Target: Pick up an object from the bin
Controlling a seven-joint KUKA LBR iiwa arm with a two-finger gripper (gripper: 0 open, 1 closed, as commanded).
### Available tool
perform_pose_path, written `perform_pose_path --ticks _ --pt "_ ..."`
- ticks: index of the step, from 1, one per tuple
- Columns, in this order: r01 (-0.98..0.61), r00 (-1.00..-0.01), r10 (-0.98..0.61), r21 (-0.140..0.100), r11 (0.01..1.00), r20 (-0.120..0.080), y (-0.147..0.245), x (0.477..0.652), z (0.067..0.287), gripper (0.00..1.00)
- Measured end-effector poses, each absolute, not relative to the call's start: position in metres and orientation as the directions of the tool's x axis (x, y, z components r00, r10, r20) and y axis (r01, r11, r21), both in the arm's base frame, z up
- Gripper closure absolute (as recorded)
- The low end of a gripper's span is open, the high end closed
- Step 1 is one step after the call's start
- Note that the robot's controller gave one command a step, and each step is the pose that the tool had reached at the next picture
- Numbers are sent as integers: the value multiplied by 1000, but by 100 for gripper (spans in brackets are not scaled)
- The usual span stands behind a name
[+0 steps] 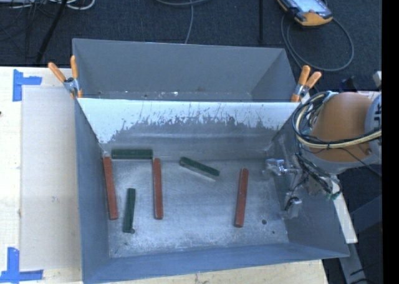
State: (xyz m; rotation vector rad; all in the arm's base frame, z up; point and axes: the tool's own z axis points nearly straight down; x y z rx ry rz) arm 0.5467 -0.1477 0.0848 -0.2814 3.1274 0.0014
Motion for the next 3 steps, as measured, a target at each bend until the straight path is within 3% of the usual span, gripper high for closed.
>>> perform_pose_path --ticks 1,2,3 --pt "-170 -985 -170 1 985 4 -104 510 85 0" --pt "-340 -940 -340 1 940 -1 -66 543 78 0" --pt "-531 -848 -531 3 848 2 -50 487 69 100"
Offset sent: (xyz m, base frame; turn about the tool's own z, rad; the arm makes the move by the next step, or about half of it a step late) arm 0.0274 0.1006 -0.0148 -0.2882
